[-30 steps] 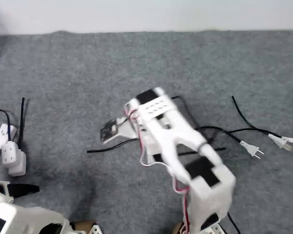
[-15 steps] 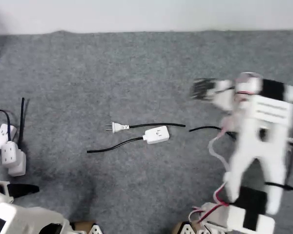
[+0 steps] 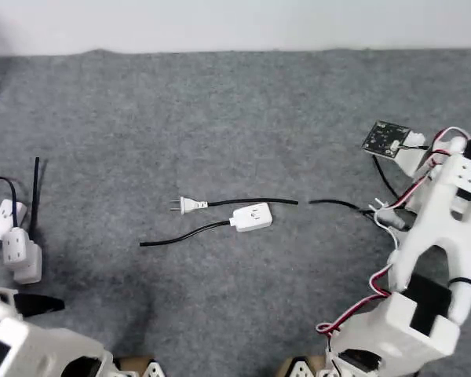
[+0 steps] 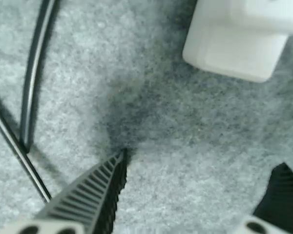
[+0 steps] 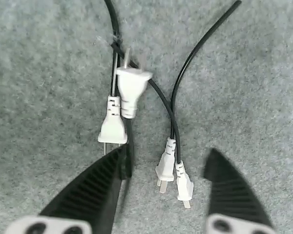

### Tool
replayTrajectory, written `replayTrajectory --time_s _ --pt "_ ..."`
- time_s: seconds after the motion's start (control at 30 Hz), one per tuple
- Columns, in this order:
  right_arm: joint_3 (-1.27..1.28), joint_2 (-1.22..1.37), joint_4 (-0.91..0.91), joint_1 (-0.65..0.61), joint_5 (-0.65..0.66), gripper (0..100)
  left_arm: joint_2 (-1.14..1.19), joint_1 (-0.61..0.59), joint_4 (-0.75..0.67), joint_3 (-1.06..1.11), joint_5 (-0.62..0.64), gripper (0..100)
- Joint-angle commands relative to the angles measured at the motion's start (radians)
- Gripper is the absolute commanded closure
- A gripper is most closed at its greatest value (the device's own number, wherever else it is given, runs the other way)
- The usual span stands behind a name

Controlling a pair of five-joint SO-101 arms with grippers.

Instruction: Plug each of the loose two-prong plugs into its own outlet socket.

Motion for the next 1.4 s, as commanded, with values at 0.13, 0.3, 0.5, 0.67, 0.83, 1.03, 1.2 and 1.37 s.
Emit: replayTrajectory --time_s 0.13,0.3,0.5,0.67,0.83,1.03,1.2,1.37 --pt "-0.017 -0.096 0.166 -0.005 -0.017 71.8 0.038 0.091 0.569 -0.354 -0.011 57" --pt "-0.011 -0.255 0.400 -0.122 -0.118 72.0 0.002 0.245 0.562 -0.384 -0.003 57" --pt "0.166 -0.403 0.263 -0.331 -0.667 74.7 -0.273 0.601 0.562 -0.394 -0.005 57" --pt "0.485 -0.467 -0.090 -0.344 -1.063 74.7 -0.523 0.971 0.548 -0.392 -0.032 57" --pt "0.779 -0.476 -0.409 -0.351 -1.234 74.7 -0.543 1.227 0.460 -0.383 -0.012 57" --pt "0.890 -0.472 -0.519 -0.390 -1.329 74.9 -0.407 1.398 0.146 -0.220 0.109 57" --pt "0.924 -0.473 -0.593 -0.363 -1.329 75.0 -0.402 1.551 -0.052 -0.031 0.110 57" --pt "0.927 -0.473 -0.611 -0.318 -1.338 75.0 -0.446 1.588 -0.270 0.101 0.112 57"
